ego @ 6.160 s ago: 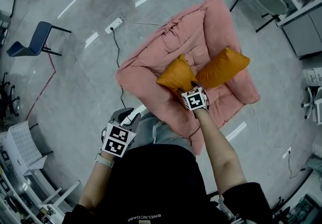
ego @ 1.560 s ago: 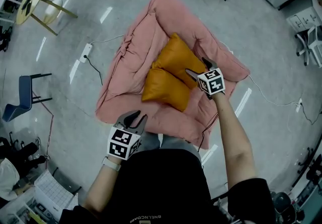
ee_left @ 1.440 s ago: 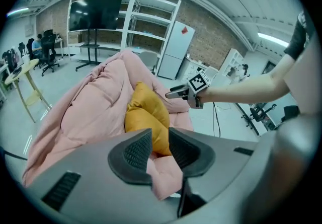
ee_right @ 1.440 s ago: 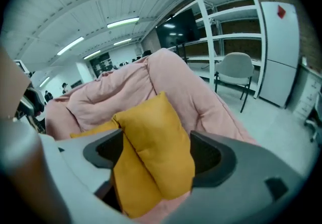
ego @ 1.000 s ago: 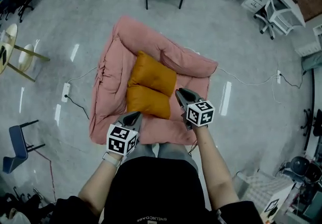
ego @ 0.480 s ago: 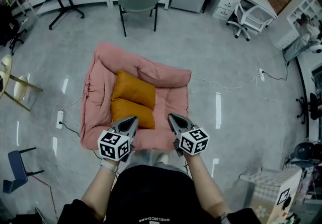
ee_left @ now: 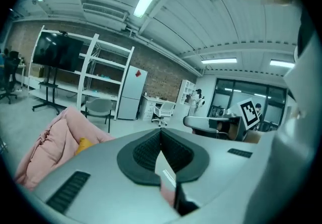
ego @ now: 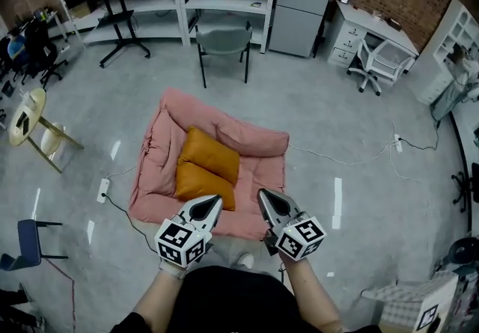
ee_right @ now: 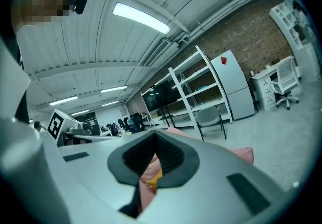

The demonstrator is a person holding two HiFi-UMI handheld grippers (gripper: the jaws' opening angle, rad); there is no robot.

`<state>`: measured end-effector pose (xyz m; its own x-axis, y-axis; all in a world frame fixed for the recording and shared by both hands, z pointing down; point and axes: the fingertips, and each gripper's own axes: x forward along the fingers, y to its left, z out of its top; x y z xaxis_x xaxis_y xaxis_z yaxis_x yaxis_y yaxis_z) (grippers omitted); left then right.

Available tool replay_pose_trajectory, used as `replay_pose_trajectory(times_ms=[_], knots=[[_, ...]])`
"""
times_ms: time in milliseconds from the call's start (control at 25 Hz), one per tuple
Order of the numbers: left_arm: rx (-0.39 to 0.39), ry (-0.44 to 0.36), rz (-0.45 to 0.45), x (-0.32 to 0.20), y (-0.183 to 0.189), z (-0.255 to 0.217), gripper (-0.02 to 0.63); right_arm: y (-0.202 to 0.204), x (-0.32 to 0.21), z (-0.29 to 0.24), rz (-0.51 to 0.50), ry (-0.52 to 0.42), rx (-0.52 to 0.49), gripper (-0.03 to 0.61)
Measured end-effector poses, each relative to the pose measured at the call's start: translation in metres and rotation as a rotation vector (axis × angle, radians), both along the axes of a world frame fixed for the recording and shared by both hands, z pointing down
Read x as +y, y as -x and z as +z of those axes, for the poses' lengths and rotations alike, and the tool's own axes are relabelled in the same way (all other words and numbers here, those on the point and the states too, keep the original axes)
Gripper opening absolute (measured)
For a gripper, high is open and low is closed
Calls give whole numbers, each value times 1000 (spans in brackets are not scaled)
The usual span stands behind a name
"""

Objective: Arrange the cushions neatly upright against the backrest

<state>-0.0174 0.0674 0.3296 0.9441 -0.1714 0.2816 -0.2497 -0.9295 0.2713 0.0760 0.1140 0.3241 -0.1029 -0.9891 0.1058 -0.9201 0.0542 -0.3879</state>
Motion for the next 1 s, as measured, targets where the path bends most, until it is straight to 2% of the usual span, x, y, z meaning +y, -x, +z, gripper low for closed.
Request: replay_pose_trajectory(times_ms=[320,440,760,1000], knots=[[51,-27,16,-11,16,-23,13,27,-9,-21,-31,-16,142,8],[60,-41,25,-15,20,-22,14,34,-16,-19,-37,-11,153,8],[81,-148,75,-14,18,-30,12,42,-35,-18,-45,8,205,8],[59,-135,58,-23,22,-28,13,47,-42,-19,-50,8,217,8]])
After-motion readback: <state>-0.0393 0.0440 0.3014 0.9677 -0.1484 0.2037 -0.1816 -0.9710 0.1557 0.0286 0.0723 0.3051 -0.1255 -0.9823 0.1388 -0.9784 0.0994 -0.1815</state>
